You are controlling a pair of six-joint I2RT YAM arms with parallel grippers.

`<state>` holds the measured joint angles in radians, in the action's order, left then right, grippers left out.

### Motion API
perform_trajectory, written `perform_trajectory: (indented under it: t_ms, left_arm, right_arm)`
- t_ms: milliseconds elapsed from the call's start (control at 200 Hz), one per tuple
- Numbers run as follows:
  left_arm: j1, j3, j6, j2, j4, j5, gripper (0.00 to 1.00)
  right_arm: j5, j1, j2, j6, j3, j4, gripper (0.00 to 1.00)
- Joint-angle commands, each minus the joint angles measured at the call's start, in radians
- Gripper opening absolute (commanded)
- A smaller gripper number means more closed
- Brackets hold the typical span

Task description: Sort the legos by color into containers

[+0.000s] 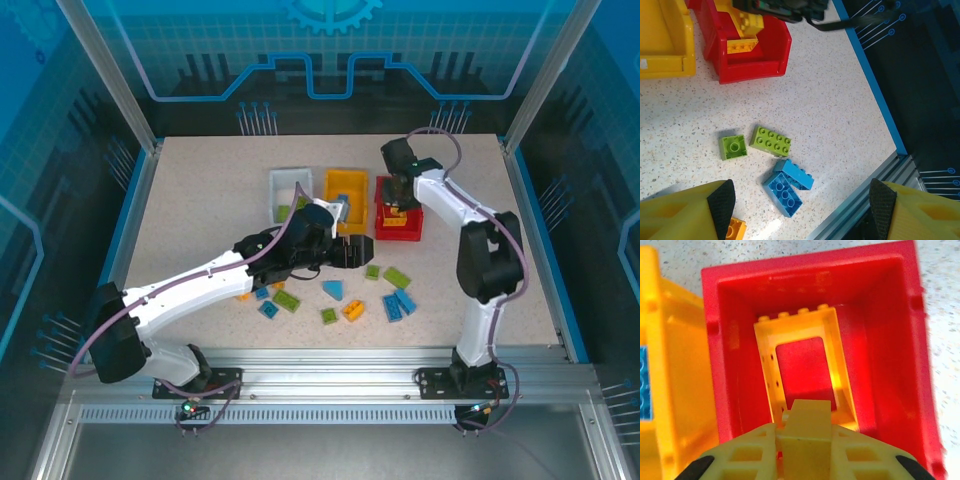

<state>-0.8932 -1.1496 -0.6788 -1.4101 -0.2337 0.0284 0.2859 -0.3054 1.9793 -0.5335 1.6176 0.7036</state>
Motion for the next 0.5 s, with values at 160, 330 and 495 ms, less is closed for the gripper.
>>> perform_trajectory:
  t_ms: [160,330,495]
  left_arm:
    - [-0.013,0.027,-0.010,0.024,-0.012,0.022,0.76]
    - [-0.013,0.055,-0.019,0.040,-0.064,0.061,0.76]
    - [-0.015,0.080,-0.040,0.059,-0.164,0.127,0.76]
  right_arm:
    - [-0.062,0.026,0.053,0.045,0.080,0.058,0.47]
    - [-0.065,0.020,-0.081,0.046,0.041,0.047,0.53]
    - [-0.059,-0.008,-0.258,0.052,-0.022,0.032,0.54]
